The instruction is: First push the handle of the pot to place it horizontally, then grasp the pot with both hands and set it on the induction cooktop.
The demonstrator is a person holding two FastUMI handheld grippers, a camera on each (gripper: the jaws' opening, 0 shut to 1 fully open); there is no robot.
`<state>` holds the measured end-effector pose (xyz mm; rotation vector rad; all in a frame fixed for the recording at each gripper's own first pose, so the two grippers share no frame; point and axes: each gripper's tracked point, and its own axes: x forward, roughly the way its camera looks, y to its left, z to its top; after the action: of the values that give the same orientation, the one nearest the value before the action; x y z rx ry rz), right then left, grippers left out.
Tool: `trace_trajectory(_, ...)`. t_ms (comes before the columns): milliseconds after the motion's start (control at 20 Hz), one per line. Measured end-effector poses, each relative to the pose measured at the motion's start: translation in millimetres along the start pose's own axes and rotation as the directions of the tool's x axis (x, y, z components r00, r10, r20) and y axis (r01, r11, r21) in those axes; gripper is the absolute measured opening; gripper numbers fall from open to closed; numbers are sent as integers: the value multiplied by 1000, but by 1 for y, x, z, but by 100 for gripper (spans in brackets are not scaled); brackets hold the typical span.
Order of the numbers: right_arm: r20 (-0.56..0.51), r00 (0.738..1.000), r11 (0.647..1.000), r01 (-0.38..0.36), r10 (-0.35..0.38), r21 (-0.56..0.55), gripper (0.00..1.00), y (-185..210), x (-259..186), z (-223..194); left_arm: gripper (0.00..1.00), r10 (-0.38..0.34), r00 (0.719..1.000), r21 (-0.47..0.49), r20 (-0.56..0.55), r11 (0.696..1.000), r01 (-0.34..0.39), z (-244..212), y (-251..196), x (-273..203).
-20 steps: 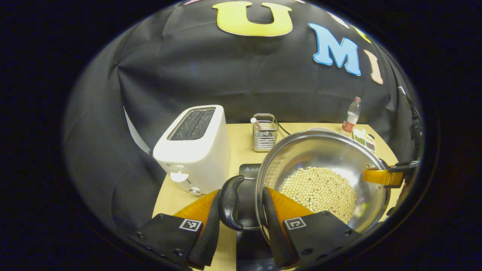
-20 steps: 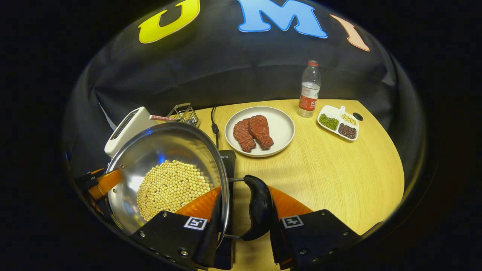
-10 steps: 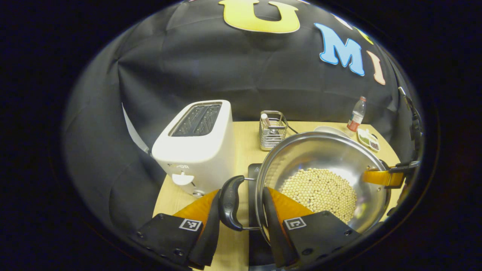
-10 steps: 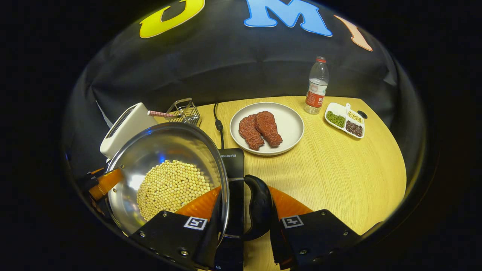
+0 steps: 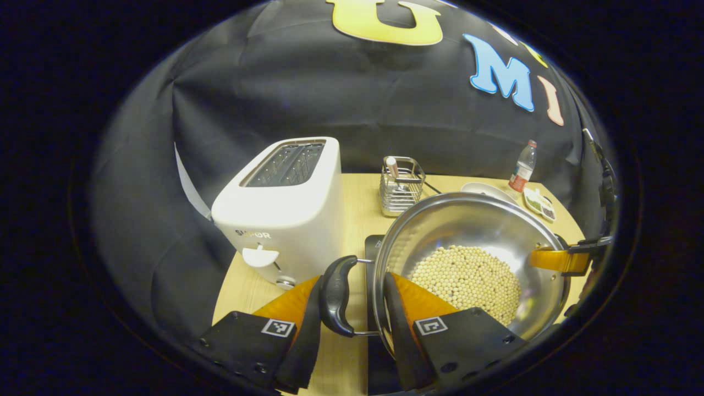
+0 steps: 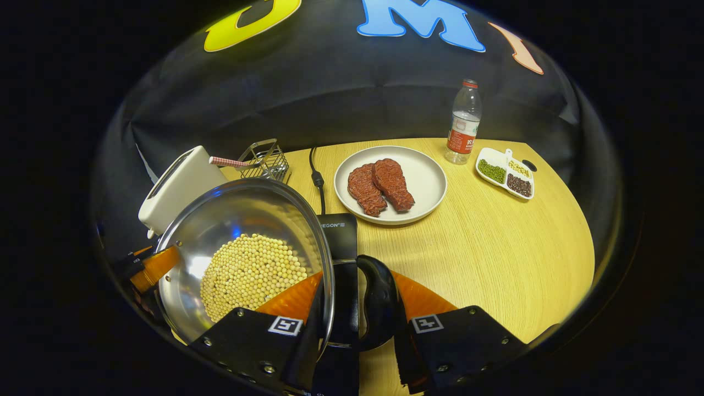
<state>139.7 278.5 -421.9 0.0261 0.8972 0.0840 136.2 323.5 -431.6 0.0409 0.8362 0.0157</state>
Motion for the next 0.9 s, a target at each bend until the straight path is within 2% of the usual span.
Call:
trace_trajectory(100,7,1000,1000,3,-3,15,58,-2,-1,-2,65,-5,1000,7,4,1000,5,1,-1,1)
trace_trajectory(150,9,1000,1000,7,-7,15,57,-2,-1,-3,62,-6,1000,11,8,1000,6,3,-2,1)
trace_trajectory(450,20,1000,999,13,-14,36,57,-4,-3,-4,64,-9,1000,33,24,999,8,6,-5,8)
trace_trajectory(500,25,1000,999,12,-13,42,51,-4,-4,-3,64,-10,1000,33,26,999,9,7,-5,8)
trace_trajectory(550,29,1000,999,11,-12,45,57,-5,-3,-3,65,-14,999,24,30,1000,14,7,-4,8)
trace_trajectory(600,37,999,999,6,-7,41,57,-5,-3,0,69,-21,999,1,36,1000,21,7,-3,7)
trace_trajectory(700,55,999,1000,2,-3,27,60,-5,-4,2,69,-29,998,-57,61,998,33,14,-1,0)
trace_trajectory(750,70,997,1000,13,-13,8,63,-8,-4,6,72,-29,997,-68,71,997,34,17,1,-5)
trace_trajectory(800,90,996,1000,18,-17,-10,65,-10,-8,11,70,-23,996,-70,84,997,29,20,3,-10)
trace_trajectory(850,120,993,999,22,-19,-24,76,-11,-14,19,73,-10,995,-65,98,998,16,24,5,-16)
trace_trajectory(900,155,988,999,25,-19,-37,80,-12,-21,29,72,0,993,-60,117,998,7,30,5,-24)
